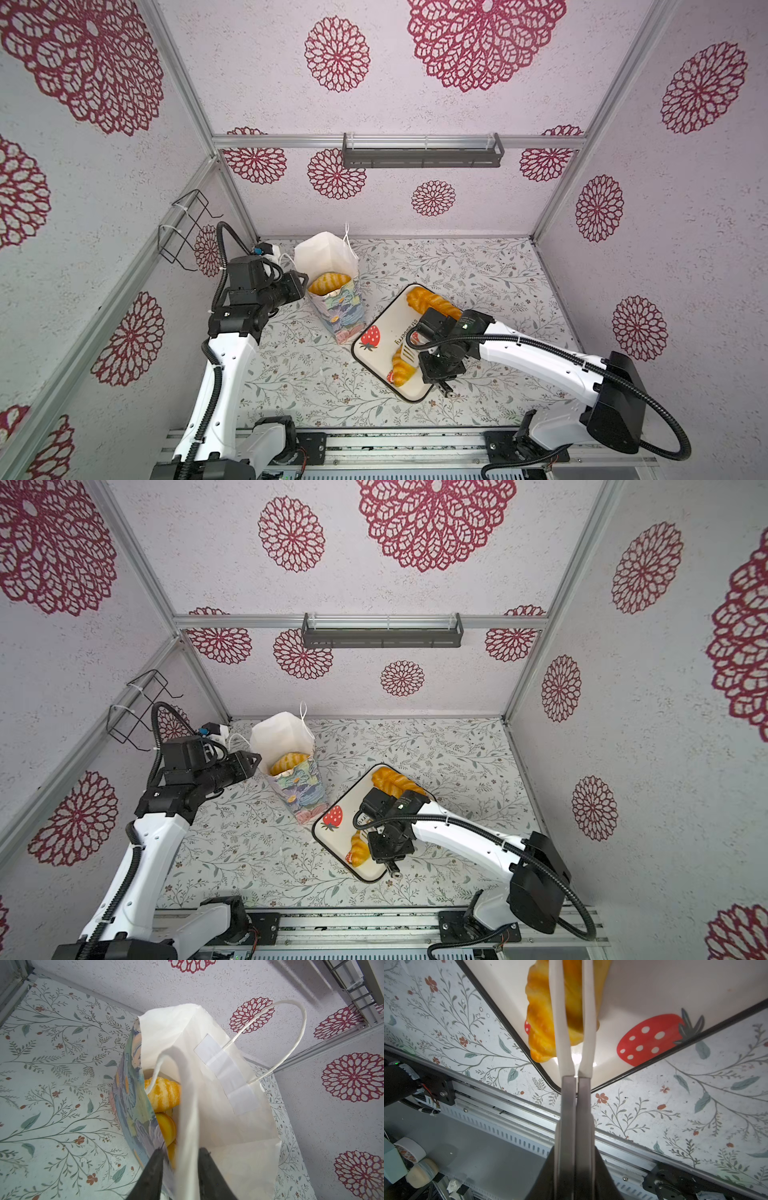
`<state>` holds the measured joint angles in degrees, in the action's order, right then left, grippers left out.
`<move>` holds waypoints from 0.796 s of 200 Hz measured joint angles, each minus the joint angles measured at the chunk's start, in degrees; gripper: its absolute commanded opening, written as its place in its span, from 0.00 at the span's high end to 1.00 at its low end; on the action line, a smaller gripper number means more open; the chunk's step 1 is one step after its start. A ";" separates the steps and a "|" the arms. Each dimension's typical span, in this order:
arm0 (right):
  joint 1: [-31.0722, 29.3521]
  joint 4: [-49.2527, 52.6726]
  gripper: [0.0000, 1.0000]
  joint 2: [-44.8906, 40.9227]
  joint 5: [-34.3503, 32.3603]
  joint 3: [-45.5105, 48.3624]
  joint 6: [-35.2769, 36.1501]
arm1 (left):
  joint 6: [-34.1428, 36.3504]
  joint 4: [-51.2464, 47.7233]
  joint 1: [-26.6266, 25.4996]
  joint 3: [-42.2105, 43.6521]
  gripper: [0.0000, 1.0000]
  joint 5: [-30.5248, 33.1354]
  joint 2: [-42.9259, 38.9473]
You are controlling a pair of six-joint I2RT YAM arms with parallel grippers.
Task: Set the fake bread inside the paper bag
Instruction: 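Squeeze the tongs on the croissant and lift it off the tray, then carry the croissant in the tongs over the bag opening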
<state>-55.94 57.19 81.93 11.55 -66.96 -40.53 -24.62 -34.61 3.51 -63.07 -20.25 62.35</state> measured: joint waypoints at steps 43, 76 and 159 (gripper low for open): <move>0.00 1.95 0.81 0.00 -2.95 -6.12 0.70 | 0.02 0.00 -0.04 0.00 0.68 -0.02 0.00; 0.44 2.89 0.81 0.00 -5.29 -10.64 1.62 | 0.02 0.00 -0.04 0.00 0.67 0.00 0.00; 2.08 2.49 0.81 0.00 -8.41 -15.72 2.91 | 0.20 0.00 -0.17 0.00 0.67 -0.02 0.00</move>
<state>-53.87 59.68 81.93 3.14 -82.67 -37.63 -24.43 -34.61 3.33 -63.07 -20.27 62.35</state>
